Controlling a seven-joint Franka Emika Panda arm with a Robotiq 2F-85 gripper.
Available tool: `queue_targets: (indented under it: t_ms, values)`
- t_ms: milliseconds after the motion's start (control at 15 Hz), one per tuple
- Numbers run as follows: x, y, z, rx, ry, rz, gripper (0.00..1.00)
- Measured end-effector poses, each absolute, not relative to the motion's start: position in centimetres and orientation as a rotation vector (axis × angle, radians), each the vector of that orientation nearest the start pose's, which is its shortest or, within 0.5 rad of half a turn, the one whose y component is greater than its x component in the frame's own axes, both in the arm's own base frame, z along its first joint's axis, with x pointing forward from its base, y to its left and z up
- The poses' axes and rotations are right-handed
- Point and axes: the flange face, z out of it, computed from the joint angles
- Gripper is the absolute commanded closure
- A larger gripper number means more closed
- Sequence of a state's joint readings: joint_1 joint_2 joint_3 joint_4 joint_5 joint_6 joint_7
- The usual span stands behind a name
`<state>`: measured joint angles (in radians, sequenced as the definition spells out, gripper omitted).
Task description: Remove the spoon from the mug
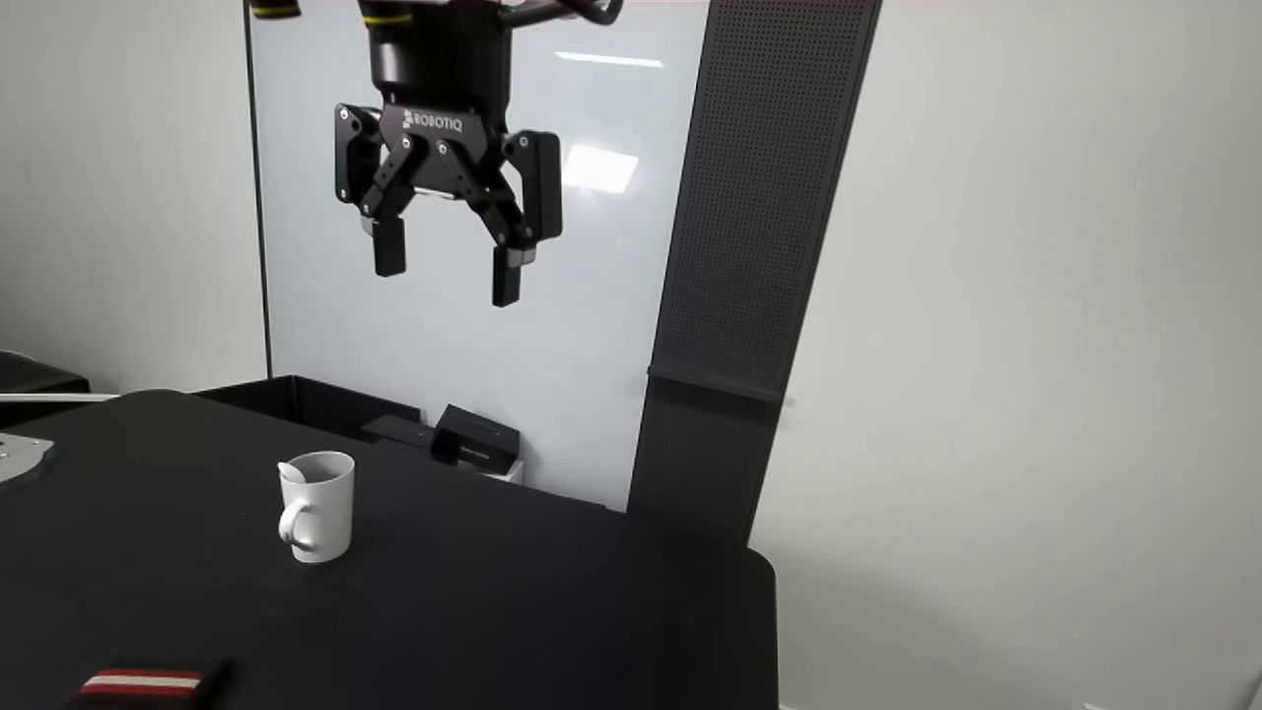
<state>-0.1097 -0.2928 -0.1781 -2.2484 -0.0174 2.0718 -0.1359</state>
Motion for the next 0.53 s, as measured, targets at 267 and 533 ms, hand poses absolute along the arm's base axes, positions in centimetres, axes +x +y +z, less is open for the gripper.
queue_targets:
  t_ms: [267,533]
  values:
    - [45.4,-14.0,49.3,-3.117,0.216,-0.182,0.0]
    - [46.6,-14.0,49.4,-3.126,0.206,-0.214,0.0]
